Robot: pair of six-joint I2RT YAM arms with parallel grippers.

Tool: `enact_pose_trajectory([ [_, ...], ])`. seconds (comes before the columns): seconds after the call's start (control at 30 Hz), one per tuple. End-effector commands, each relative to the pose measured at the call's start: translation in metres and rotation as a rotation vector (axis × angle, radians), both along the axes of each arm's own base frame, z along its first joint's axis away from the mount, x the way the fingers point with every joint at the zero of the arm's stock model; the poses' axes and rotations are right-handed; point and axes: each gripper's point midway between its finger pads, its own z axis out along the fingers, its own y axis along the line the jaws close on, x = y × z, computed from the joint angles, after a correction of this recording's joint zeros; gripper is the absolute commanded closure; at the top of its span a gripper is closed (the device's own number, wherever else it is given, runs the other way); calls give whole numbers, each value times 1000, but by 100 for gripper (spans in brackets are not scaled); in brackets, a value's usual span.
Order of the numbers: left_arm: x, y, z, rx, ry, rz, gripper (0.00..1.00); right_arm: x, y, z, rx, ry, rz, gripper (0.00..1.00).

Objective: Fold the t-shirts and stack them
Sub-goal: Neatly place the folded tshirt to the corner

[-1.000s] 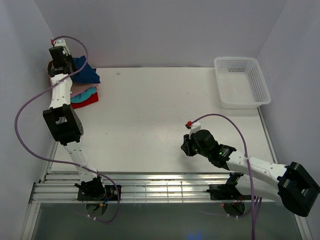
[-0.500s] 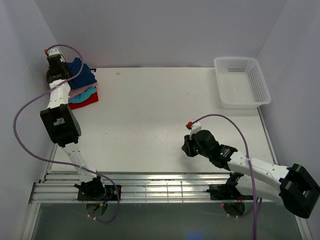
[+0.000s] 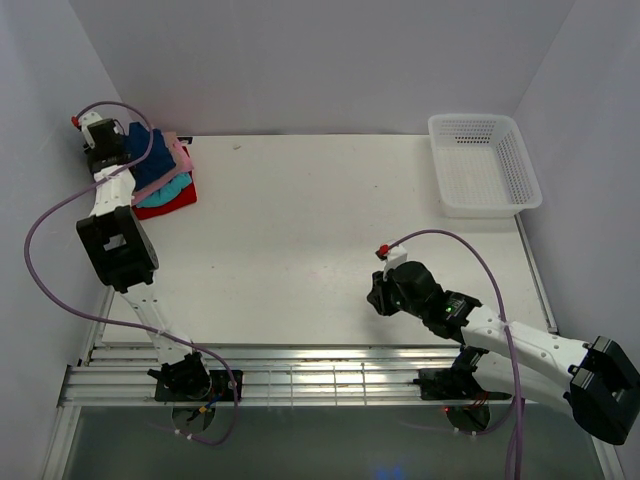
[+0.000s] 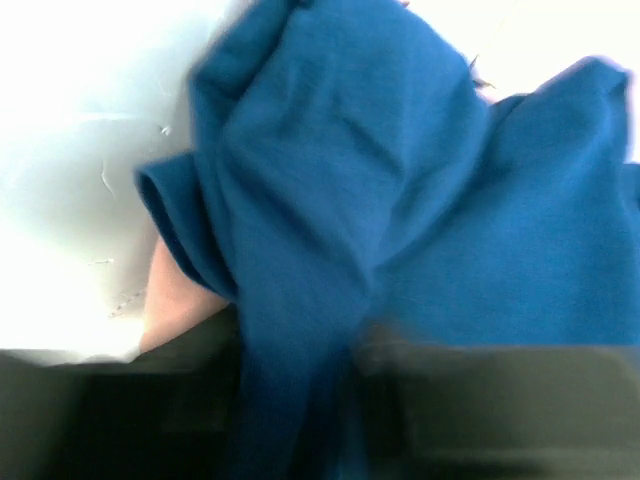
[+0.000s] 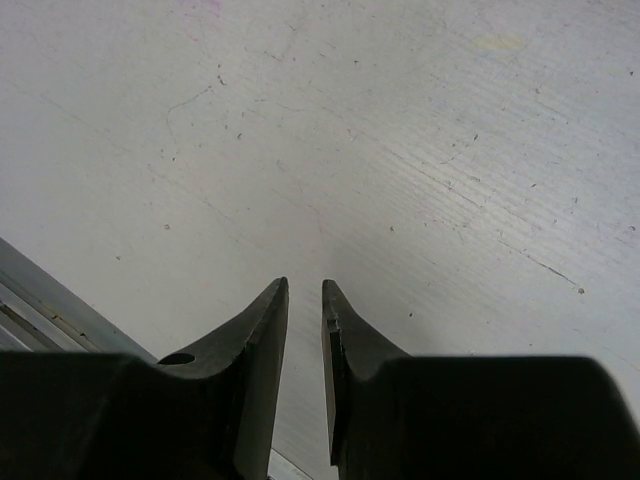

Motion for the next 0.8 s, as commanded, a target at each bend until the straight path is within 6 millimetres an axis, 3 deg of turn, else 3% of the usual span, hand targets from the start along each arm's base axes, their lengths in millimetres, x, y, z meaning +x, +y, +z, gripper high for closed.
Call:
enact_pose_trajectory([
  [0.0,-6,16,20,3,-51,68,36,1,1,7,18,-8,-17,74],
  [0.07,-5,13,31,-3,-77,60,24,0,1,8,23,-7,-16,74],
  [0.1,-3,10,40,-7,-97,49,4,0,1,8,24,-6,-17,73],
  [0.2,0,-6,92,28,-184,6,2,-1,1,7,30,0,-21,73],
  [0.3,0,-38,180,108,-319,-67,2,-2,2,7,40,6,-21,73],
  [0.33,2,-61,206,129,-367,-106,2,-3,2,7,42,6,-21,73],
  [0.37,-13,-76,251,167,-442,-120,2,-2,2,9,44,1,-24,73],
  [0.4,-16,-100,274,199,-483,-160,2,-1,2,10,46,0,-30,73],
  [0.47,-31,-123,305,211,-542,-183,2,4,3,19,50,-19,-44,73],
  [0.5,-51,-135,331,217,-593,-192,2,5,3,22,49,-21,-48,73],
  [0.57,-68,-161,347,171,-651,-229,2,11,3,33,60,-43,-72,73],
  [0.6,-74,-169,338,138,-642,-250,2,15,7,45,75,-59,-76,73],
  [0.63,-97,-190,357,88,-708,-306,2,15,7,49,65,-62,-71,73],
  [0.67,-106,-203,357,60,-724,-342,2,18,7,55,63,-73,-75,73],
  [0.7,-108,-216,333,23,-684,-380,2,23,12,73,82,-99,-79,73],
  [0.73,-132,-238,346,5,-728,-440,2,26,12,82,84,-114,-85,73],
  [0.77,-139,-259,337,-30,-724,-491,2,28,10,89,75,-128,-95,73],
])
